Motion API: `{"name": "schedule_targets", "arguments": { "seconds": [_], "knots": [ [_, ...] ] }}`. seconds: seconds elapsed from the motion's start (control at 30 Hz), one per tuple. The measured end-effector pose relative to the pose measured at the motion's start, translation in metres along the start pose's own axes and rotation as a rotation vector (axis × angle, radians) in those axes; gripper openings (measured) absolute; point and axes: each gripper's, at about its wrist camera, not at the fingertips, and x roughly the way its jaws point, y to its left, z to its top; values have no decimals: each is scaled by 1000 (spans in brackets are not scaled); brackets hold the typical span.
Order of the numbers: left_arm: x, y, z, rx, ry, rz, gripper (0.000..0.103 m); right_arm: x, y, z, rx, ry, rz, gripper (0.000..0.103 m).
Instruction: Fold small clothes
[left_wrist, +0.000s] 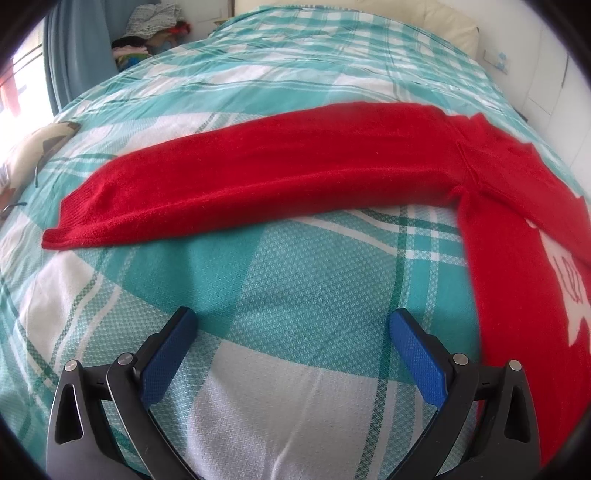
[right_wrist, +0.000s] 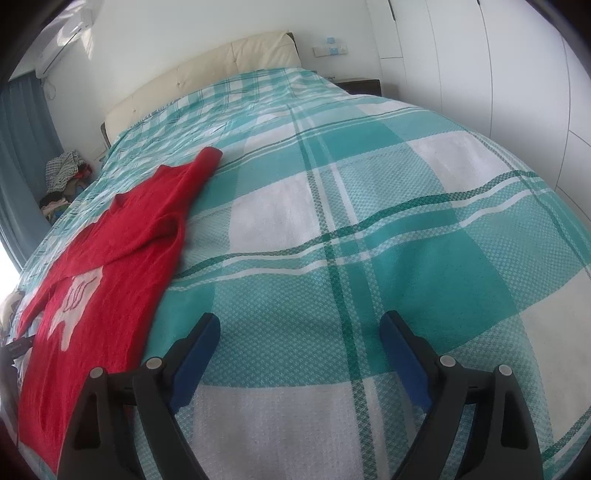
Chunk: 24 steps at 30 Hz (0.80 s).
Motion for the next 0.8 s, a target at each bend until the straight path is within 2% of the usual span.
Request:
{"name": "schedule_targets", "arguments": {
  "seconds": [0.47,0.8],
  "knots": [
    [0,0,0,1,0,2,103,8,9,1,-44,22,-53,91],
    [1,0,0,1,-1,2,103,6,6,0,-33,15,-36,92]
  ]
}}
